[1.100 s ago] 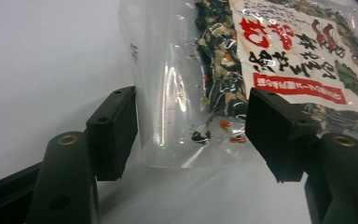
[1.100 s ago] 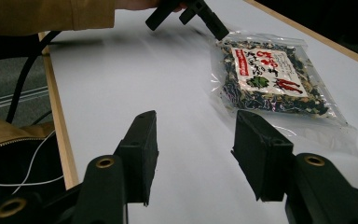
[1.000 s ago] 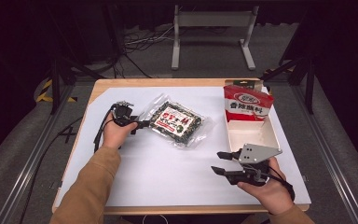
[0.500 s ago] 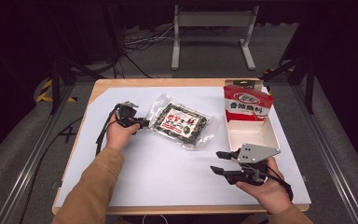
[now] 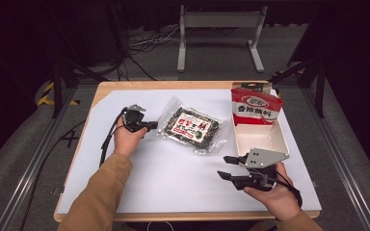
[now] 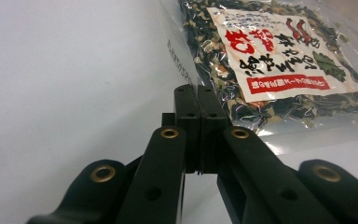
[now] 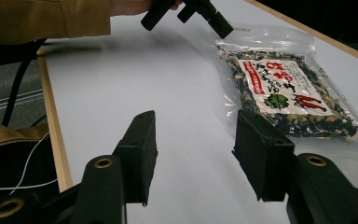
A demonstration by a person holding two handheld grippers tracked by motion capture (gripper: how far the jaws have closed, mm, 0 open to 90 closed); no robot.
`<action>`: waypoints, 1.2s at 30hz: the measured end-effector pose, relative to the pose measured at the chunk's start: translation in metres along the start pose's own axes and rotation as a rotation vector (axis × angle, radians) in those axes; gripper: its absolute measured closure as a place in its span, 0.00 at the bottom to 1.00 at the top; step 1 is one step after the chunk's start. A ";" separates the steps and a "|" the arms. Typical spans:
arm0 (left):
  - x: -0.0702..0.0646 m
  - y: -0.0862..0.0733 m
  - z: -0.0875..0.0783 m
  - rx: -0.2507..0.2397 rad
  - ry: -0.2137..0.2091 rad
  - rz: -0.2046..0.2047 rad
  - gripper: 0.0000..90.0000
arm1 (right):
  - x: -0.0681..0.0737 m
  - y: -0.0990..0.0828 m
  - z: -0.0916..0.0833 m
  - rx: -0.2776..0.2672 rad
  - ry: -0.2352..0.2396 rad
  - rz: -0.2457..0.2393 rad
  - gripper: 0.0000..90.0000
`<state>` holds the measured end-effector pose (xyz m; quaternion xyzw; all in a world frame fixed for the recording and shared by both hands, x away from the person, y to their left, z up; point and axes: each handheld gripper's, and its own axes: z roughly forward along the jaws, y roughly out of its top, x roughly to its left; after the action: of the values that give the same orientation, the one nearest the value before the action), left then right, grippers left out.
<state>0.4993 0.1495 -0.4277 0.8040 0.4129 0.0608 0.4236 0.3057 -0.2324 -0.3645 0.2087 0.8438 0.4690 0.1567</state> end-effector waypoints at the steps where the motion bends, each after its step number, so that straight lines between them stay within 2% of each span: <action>1: -0.001 0.000 -0.002 -0.006 0.000 -0.002 1.00 | 0.000 0.000 0.000 0.000 0.000 0.002 0.54; 6: -0.005 0.004 -0.016 -0.056 -0.025 -0.004 1.00 | -0.001 0.000 0.000 -0.002 -0.001 0.006 0.55; 11: -0.015 0.012 -0.039 -0.120 -0.045 0.023 1.00 | -0.002 0.003 0.002 -0.006 -0.001 0.002 0.56; 21: -0.051 0.031 -0.087 -0.217 -0.068 0.146 1.00 | -0.002 0.013 -0.001 -0.031 -0.007 -0.015 0.56; 26: -0.064 0.036 -0.101 -0.228 -0.089 0.176 1.00 | -0.003 0.016 -0.005 -0.043 -0.018 -0.017 0.56; 28: -0.070 0.038 -0.108 -0.240 -0.108 0.187 1.00 | -0.003 0.016 -0.006 -0.048 -0.022 -0.016 0.56; 29: -0.076 0.040 -0.115 -0.251 -0.123 0.210 1.00 | -0.004 0.017 -0.007 -0.048 -0.025 -0.015 0.56; 30: -0.080 0.041 -0.118 -0.257 -0.130 0.215 1.00 | -0.004 0.017 -0.008 -0.050 -0.027 -0.015 0.56; 32: -0.084 0.042 -0.121 -0.259 -0.132 0.228 1.00 | -0.004 0.017 -0.008 -0.050 -0.030 -0.017 0.56; 36: -0.099 0.042 -0.132 -0.266 -0.137 0.254 1.00 | -0.005 0.020 -0.009 -0.050 -0.038 -0.020 0.55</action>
<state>0.4010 0.1493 -0.2879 0.7888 0.2666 0.1132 0.5421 0.3103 -0.2322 -0.3421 0.2051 0.8308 0.4841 0.1828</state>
